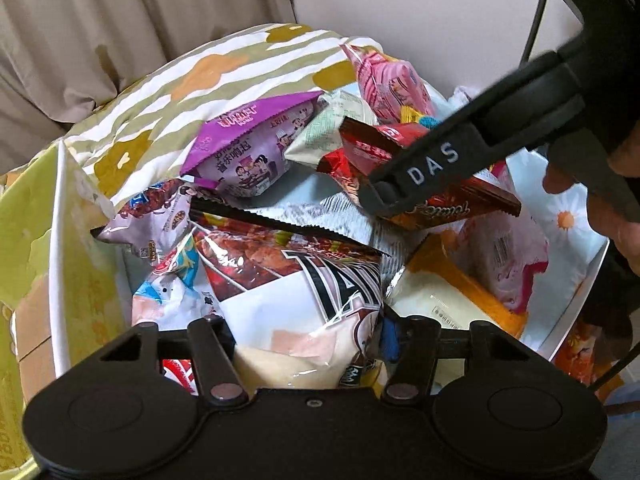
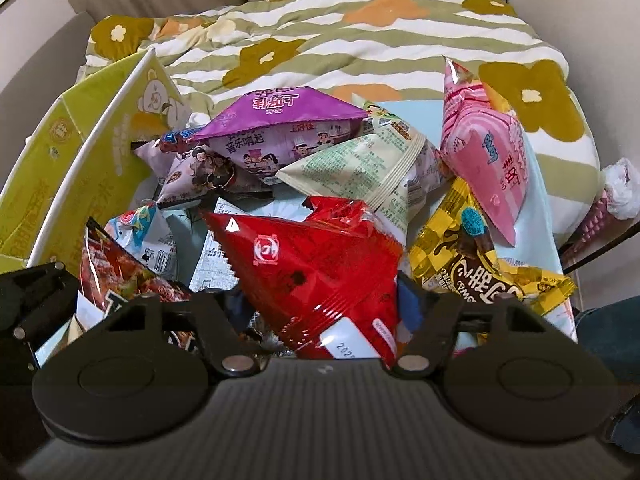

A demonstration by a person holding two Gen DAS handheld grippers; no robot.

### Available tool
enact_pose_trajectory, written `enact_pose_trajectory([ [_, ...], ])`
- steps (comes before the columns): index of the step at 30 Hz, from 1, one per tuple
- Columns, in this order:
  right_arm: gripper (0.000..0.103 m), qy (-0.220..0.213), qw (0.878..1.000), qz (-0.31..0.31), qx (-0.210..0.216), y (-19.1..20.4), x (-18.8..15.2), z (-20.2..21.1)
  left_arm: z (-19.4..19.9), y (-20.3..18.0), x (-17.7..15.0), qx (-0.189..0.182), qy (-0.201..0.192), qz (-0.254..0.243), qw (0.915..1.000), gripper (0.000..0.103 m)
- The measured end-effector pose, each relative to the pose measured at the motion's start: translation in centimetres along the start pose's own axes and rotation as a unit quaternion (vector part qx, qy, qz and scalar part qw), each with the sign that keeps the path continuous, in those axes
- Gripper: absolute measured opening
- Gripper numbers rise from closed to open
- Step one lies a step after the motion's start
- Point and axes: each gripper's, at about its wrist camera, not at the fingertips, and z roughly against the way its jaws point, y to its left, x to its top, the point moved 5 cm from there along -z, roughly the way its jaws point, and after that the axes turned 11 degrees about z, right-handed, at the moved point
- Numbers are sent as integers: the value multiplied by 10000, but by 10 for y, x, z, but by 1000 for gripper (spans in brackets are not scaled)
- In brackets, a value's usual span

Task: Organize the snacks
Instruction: 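Carry both bags into the yellow-green box and open both grippers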

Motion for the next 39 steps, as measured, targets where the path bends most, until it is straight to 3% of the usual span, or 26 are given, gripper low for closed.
enact_pose_trajectory([
  [13, 71, -463, 9989, 90, 72, 10, 14, 56, 56, 5, 13, 72, -485, 498, 9976, 64],
  [18, 71, -739, 9965, 344, 182, 25, 29, 85, 89, 19, 16, 328, -838, 866, 9922, 64],
  [23, 71, -1082, 9909, 678, 434, 47, 53, 109, 126, 44, 16, 830, -1205, 1331, 9802, 64],
  [29, 71, -1379, 9822, 1068, 697, 88, 89, 121, 163, 89, 19, 1371, -1470, 1747, 9639, 64],
  [34, 71, -1481, 9770, 1271, 863, 132, 122, 112, 177, 147, 22, 1731, -1577, 1945, 9525, 64],
  [39, 71, -1513, 9760, 1276, 907, 178, 162, 89, 177, 218, 30, 1735, -1566, 2167, 9479, 64],
])
